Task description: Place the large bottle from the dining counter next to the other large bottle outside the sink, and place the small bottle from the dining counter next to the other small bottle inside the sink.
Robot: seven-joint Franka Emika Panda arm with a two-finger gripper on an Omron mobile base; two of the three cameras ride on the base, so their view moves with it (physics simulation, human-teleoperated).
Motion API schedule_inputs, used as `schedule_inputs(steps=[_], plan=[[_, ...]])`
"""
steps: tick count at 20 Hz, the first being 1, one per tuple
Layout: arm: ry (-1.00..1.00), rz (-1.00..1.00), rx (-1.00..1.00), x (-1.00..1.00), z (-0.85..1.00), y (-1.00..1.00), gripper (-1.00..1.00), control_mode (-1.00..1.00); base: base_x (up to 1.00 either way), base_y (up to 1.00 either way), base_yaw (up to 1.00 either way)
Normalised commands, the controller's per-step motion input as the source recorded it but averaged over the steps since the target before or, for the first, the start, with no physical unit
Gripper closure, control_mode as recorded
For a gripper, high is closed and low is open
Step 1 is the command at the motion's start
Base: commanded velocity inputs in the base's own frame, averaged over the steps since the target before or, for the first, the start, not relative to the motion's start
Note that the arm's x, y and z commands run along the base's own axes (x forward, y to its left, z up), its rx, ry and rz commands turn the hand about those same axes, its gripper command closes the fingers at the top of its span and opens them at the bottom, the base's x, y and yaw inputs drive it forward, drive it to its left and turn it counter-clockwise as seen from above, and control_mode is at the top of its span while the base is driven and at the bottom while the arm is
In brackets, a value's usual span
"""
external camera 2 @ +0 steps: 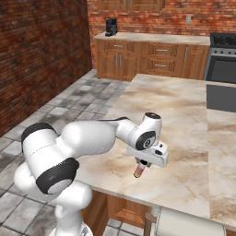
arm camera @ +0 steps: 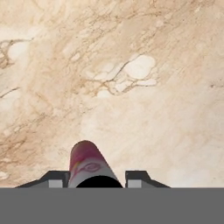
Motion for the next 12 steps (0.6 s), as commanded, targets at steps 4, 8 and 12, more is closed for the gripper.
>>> schedule_inputs(steps=[4,8,12], plan=[[-0.02,0.0,0.04,-0.25,-0.35,0.0,1.0,-1.0,0.0,0.0,0.0],[-0.02,0.0,0.03,-0.32,0.26,0.15,1.0,-1.0,0.0,0.0,0.0],[-0.03,0.0,0.0,-0.18,0.97,0.23,1.0,-1.0,0.0,0.0,0.0]])
